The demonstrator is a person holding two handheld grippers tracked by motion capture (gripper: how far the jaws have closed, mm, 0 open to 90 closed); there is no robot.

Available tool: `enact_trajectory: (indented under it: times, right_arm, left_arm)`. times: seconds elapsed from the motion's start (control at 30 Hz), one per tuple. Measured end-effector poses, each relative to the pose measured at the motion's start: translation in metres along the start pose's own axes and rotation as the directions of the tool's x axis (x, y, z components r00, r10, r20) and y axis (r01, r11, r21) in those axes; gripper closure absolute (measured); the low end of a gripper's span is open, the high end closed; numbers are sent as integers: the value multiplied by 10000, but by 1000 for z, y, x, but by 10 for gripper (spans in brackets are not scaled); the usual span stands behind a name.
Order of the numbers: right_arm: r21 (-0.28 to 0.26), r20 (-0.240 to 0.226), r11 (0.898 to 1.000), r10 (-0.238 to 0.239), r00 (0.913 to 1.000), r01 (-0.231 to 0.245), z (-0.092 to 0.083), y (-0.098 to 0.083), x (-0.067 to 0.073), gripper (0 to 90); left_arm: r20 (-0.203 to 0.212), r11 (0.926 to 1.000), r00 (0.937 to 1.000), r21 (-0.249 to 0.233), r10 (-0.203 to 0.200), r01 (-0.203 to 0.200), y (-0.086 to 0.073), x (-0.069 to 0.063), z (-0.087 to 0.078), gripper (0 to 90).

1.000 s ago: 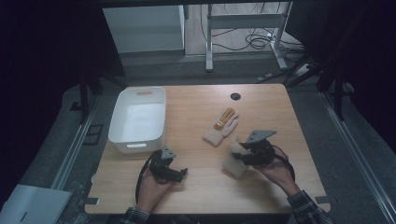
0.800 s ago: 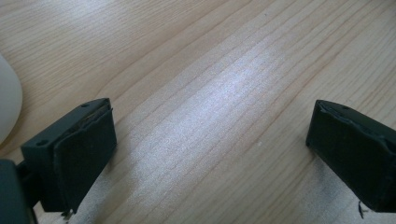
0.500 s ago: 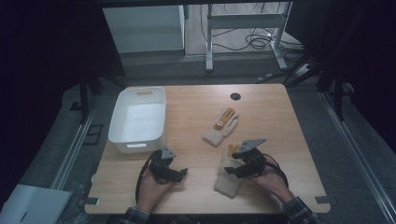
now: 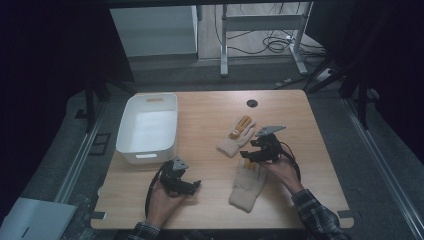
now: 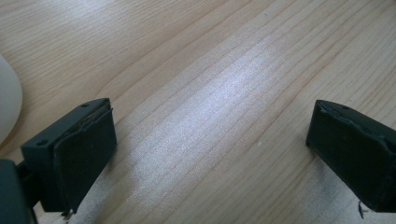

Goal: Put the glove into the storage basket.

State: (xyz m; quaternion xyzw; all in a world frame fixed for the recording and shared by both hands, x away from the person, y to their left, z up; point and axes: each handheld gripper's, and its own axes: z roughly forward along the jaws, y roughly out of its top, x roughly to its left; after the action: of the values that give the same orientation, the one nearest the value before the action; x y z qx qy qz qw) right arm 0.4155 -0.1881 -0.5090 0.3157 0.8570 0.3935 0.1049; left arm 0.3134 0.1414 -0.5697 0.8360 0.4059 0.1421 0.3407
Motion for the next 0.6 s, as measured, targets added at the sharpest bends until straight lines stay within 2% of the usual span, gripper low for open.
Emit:
enact_trajectory:
  times: [0.1,0.13,0.2,0.3,0.4,0.5,0.57,0.6]
  right_arm:
    - [51,118,9999,91,9999,-92,7,6,-4,326]
    - [92,284,9999,100,9995,-102,15,12,-8,350]
    - [85,355,9999,88,9993,-91,19,15,-9,371]
    - [121,592,9998,-140,9981,133,34,26,-15,444]
    - [134,634,9998,-136,9979,128,42,32,-17,453]
    - [264,932,9995,-207,9954,183,59,42,-21,446]
    - [318,992,9993,-209,9949,178,61,43,-22,439]
    - [413,1168,9989,-272,9928,225,70,47,-25,429]
  left_arm:
    - [1,10000,10000,-3,-2,2,0,0,0,16]
    - [-1,10000,10000,-20,-22,22,0,0,0,16]
    - [2,10000,10000,-7,-4,4,0,0,0,15]
    - [3,10000,10000,-2,-1,1,0,0,0,16]
    - [4,10000,10000,-5,-1,1,0,0,0,16]
    - [4,10000,10000,-5,-3,3,0,0,0,16]
    - [-2,10000,10000,8,13,-13,0,0,0,16]
    - [5,10000,10000,-1,3,-3,0,0,0,16]
